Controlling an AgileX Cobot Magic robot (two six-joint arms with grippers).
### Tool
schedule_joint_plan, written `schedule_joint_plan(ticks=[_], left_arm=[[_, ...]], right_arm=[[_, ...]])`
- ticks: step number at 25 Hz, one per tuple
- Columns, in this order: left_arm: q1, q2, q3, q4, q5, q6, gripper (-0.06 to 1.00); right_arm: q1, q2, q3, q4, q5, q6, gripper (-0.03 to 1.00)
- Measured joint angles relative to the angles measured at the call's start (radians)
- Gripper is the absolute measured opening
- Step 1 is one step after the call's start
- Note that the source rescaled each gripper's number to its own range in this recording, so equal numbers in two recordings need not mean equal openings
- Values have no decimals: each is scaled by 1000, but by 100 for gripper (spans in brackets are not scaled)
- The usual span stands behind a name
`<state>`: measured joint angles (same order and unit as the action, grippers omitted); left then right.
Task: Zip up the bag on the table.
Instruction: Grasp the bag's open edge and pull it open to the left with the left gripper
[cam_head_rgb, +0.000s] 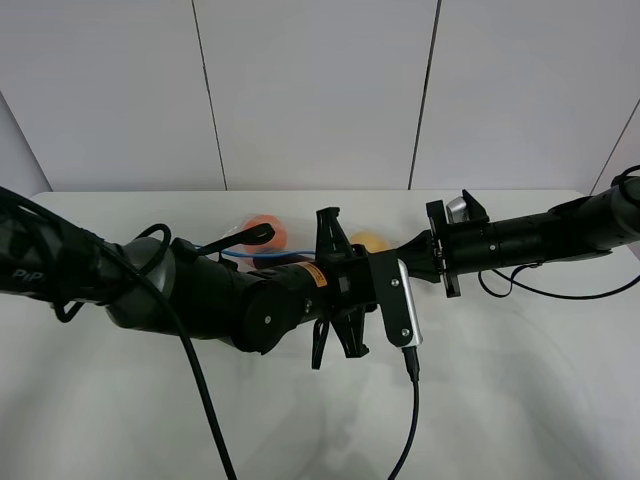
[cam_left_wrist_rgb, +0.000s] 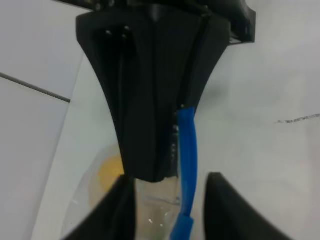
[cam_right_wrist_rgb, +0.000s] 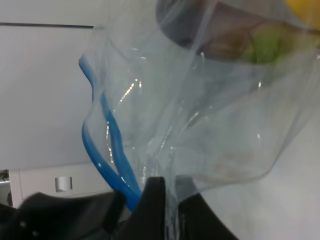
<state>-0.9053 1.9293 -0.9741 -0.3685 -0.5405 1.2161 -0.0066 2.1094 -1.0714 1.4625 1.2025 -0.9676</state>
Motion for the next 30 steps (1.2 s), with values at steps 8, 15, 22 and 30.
schedule_joint_plan(ticks=[8,15,22,30], left_arm=[[0,0,0,0,3,0,8],[0,0,1,0,4,0,0],[2,0,1,0,4,5,0],[54,-22,36,17,2,78,0]], right_arm=[[0,0,0,8,0,-1,0],[0,0,0,8,0,0,0],[0,0,0,8,0,0,0],[0,0,0,27,-5,0,0]])
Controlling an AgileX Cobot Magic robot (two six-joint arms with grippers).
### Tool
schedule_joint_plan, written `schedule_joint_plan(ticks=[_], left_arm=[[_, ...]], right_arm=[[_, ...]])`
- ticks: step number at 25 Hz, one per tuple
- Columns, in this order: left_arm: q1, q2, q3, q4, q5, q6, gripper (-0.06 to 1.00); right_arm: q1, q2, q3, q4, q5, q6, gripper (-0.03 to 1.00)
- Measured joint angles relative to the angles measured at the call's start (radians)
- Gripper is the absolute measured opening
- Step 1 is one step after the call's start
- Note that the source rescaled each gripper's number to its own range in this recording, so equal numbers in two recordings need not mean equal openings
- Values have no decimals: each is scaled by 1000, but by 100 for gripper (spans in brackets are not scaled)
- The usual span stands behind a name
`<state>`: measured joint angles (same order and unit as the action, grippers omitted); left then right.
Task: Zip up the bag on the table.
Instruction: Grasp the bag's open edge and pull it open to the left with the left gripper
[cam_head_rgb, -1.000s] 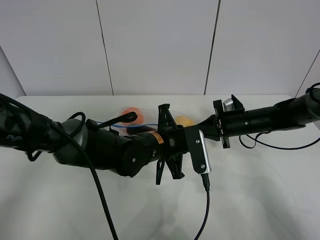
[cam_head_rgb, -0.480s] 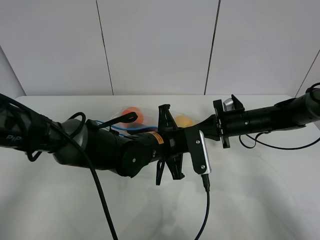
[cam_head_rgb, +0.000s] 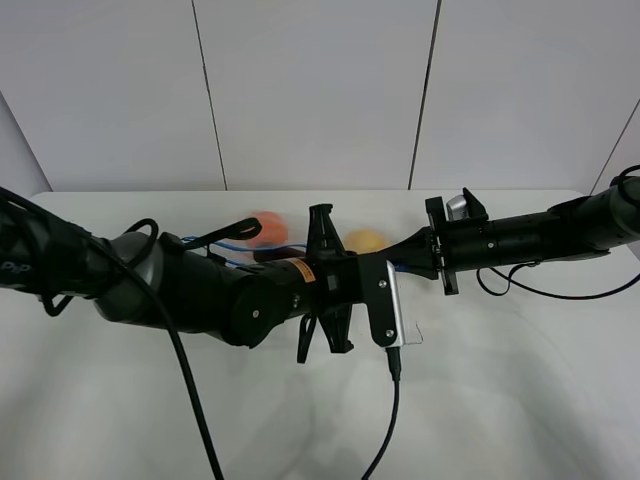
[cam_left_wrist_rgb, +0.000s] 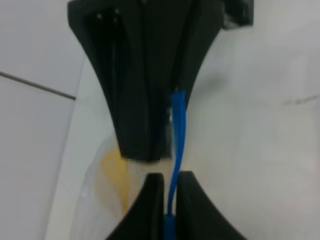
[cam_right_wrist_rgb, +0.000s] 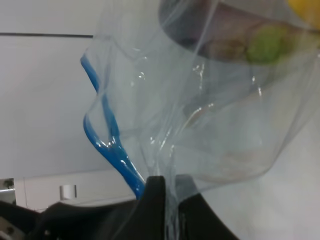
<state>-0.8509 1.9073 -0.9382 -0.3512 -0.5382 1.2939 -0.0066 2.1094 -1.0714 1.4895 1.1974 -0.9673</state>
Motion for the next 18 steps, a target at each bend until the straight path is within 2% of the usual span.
schedule_joint_plan(ticks=[11,18], left_arm=[[175,-91,177,3,-87,33,0],[309,-106,221,7,-105,68,0]], right_arm=[[0,0,0,-1,2,5,0],[0,0,0,2,2,7,0]])
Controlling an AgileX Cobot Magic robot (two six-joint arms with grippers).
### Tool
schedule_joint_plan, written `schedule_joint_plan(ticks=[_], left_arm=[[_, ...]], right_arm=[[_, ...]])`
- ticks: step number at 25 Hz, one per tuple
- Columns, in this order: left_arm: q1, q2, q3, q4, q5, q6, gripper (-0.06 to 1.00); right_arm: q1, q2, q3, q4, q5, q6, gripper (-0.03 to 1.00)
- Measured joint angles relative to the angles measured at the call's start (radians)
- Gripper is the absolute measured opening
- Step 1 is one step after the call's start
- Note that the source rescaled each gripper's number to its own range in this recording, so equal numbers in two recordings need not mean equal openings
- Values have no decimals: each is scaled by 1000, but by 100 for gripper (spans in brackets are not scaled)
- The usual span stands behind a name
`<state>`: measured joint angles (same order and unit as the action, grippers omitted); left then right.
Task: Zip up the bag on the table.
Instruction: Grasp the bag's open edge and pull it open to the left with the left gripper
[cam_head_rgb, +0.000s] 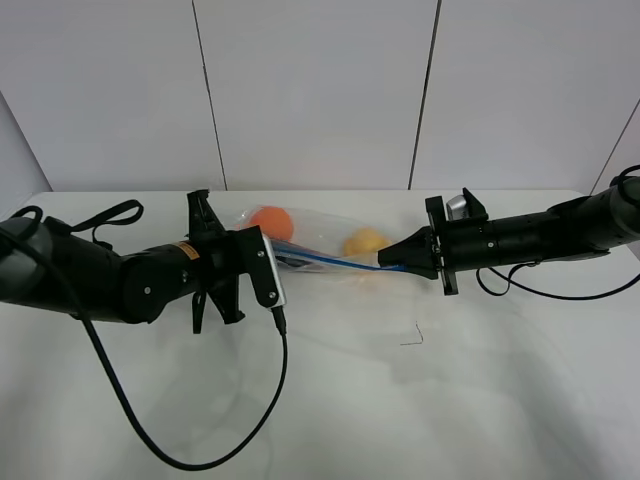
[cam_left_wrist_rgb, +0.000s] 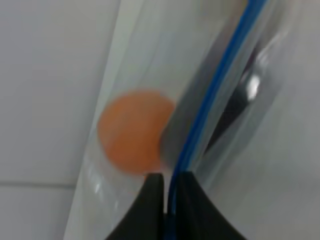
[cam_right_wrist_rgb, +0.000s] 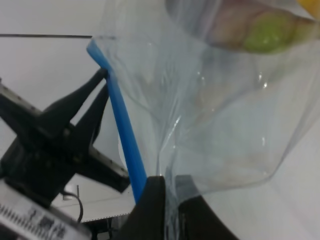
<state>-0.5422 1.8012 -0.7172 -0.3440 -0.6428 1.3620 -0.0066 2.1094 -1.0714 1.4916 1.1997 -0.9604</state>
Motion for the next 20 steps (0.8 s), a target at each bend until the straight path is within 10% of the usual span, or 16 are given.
schedule_joint_plan(ticks=[20], left_arm=[[193,-1,19,33,-13,49,0]], right_arm=[[3,0,0,16,3,15,0]])
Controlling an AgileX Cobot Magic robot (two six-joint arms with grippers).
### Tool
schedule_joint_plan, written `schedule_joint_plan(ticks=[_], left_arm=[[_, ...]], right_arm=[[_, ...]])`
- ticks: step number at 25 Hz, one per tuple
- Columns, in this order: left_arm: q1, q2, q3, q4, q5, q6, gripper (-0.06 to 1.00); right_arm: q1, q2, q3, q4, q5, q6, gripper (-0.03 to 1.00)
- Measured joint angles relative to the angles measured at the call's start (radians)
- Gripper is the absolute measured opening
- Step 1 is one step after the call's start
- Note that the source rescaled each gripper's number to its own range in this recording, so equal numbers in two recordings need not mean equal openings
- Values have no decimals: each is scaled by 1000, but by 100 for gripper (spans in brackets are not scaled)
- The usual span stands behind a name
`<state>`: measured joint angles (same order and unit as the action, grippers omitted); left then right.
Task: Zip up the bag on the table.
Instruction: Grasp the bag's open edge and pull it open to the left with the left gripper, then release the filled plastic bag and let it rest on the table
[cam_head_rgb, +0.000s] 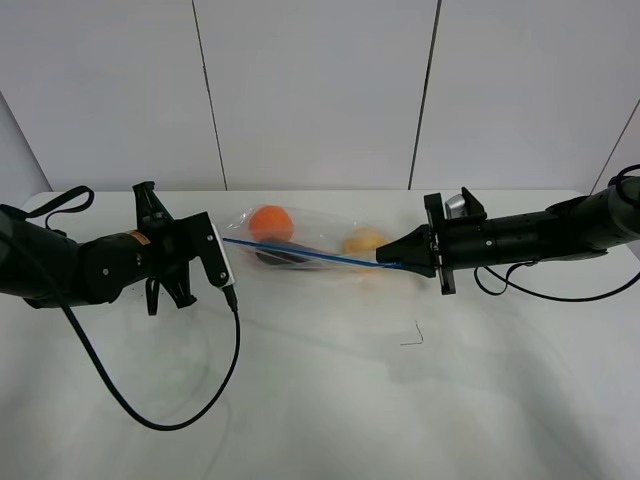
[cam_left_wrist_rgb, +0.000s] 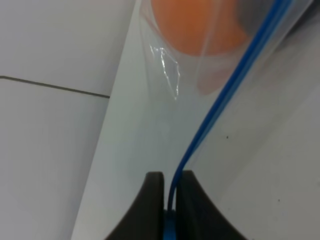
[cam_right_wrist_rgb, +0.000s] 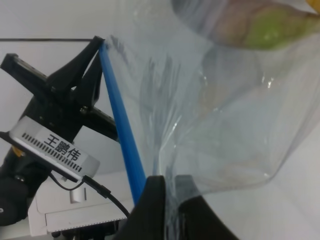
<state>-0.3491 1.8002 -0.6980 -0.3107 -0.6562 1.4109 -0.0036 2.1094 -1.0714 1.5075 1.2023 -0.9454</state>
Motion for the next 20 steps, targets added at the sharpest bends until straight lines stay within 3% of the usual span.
schedule_joint_plan(ticks=[7,10,12,14,16,20], left_arm=[[0,0,0,0,-3,-23,3],[18,0,3,-40,-39,-92,27],[26,1,3,-55,-57,-160,60],[26,2,3,-57,-66,-219,83],[26,3,3,-60,-80,-243,94],[29,4,3,-86,-134,-282,100]], right_arm=[[0,0,0,0,0,0,0],[-3,0,0,-23,0,0,0],[-4,0,0,-29,0,0,0],[-4,0,0,-31,0,0,0],[-4,0,0,-34,0,0,0],[-4,0,0,-34,0,0,0]])
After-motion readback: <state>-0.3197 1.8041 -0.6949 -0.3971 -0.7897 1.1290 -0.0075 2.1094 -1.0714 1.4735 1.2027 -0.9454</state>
